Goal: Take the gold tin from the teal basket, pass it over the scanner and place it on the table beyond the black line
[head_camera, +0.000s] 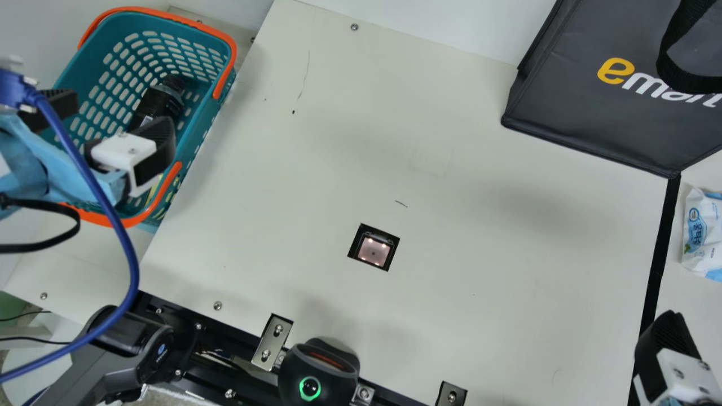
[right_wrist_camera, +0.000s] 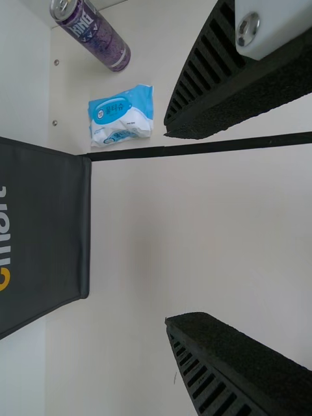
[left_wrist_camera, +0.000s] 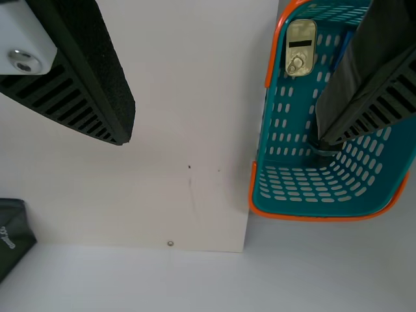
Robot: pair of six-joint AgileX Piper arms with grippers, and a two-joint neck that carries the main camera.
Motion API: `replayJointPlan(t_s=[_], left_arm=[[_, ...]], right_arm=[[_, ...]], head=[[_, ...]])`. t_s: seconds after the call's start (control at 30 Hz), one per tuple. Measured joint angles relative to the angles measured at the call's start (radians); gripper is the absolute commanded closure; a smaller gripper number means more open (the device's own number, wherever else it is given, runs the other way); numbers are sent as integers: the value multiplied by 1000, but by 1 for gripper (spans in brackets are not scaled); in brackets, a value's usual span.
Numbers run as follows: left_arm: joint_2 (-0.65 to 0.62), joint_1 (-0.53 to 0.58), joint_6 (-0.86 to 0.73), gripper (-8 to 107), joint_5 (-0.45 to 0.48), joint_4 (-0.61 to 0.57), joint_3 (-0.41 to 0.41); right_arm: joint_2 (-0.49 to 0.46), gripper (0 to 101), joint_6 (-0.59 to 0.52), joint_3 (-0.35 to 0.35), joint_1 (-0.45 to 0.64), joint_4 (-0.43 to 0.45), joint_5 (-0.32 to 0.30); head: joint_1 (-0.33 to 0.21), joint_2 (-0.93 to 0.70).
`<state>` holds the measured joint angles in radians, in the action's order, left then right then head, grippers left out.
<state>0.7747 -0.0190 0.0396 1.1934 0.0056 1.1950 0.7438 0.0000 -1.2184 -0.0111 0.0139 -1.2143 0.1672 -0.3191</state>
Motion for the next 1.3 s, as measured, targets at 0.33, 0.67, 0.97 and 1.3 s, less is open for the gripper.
replayJointPlan(t_s=[0.33,0.67,0.97,1.3], left_arm=[[61,-184,153,9,-30,68,-18],[150,-399,138,9,-61,66,-29],[278,-511,-71,9,-116,4,-21],[461,-596,-339,9,-123,-130,37]], right_arm=[[0,6,0,0,0,0,0],[0,6,0,0,0,0,0],[0,6,0,0,0,0,0],[0,6,0,0,0,0,0]], head=[[0,2],[0,0],[0,2],[0,0]])
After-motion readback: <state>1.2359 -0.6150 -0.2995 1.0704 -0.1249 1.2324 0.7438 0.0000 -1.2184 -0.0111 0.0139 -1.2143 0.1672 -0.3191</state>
